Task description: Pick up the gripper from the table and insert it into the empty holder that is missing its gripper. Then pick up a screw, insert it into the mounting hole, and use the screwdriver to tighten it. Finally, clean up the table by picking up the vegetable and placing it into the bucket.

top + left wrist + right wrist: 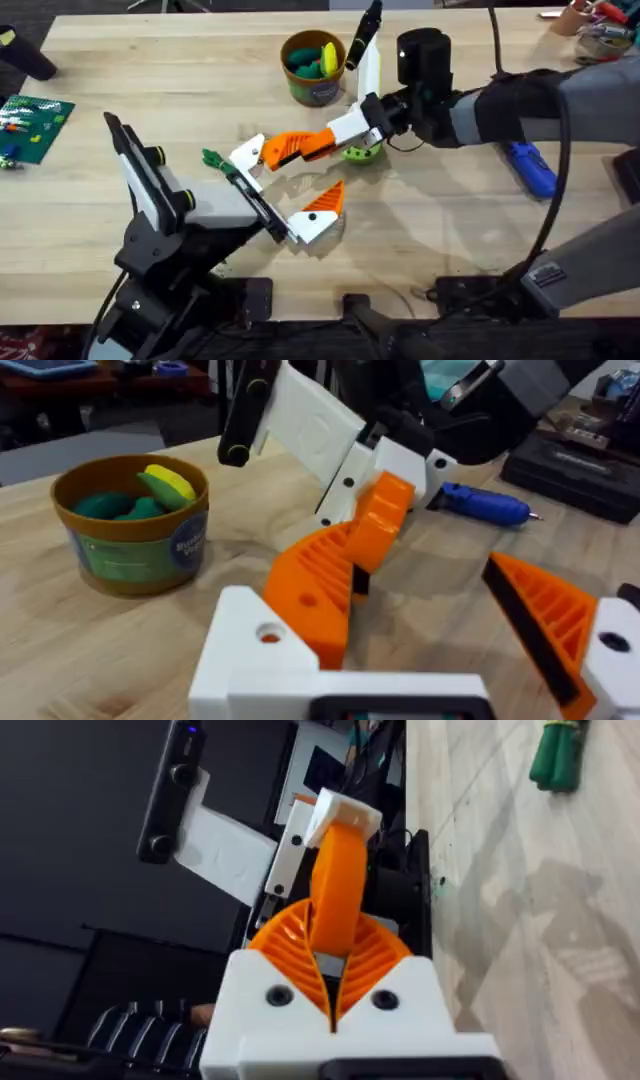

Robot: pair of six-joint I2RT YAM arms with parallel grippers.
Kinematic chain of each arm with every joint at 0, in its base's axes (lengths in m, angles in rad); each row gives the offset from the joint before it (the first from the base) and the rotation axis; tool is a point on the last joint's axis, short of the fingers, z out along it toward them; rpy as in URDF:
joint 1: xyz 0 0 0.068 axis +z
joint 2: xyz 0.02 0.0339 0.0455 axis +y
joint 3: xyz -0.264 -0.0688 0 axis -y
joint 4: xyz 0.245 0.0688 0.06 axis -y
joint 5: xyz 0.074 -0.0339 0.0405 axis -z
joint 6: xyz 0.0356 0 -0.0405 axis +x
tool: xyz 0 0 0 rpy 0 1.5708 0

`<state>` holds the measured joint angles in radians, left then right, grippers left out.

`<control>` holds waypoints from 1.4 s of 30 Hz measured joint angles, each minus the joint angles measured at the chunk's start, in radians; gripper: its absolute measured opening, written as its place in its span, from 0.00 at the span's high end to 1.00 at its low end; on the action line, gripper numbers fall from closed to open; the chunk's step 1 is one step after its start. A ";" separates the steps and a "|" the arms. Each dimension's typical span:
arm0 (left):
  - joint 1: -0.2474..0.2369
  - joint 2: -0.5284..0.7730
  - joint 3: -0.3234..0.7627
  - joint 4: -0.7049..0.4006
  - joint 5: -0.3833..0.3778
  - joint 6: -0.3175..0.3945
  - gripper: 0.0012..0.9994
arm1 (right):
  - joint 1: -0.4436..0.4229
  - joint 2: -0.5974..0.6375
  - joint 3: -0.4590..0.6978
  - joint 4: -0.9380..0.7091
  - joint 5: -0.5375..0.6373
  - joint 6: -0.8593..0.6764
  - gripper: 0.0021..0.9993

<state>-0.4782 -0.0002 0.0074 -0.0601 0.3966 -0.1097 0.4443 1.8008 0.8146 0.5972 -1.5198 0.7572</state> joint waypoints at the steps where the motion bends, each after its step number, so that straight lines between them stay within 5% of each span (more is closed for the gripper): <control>1: 0.000 0.000 0.000 0.000 0.000 0.000 0.01 | 0.001 0.000 0.000 0.000 0.002 -0.003 0.98; 14: 0.001 0.000 0.000 0.000 0.015 -0.004 0.01 | 0.037 0.000 0.000 -0.001 0.022 -0.010 0.98; 24: 0.001 0.000 0.000 0.000 0.108 -0.023 0.01 | 0.059 0.000 0.002 -0.108 0.005 -0.031 0.98; 42: 0.024 0.000 0.000 -0.003 0.047 -0.031 0.01 | 0.096 -0.001 0.047 -0.103 0.124 -0.021 0.98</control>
<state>-0.4546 -0.0002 0.0077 -0.0628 0.4436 -0.1402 0.5401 1.8001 0.8617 0.4938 -1.3955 0.7358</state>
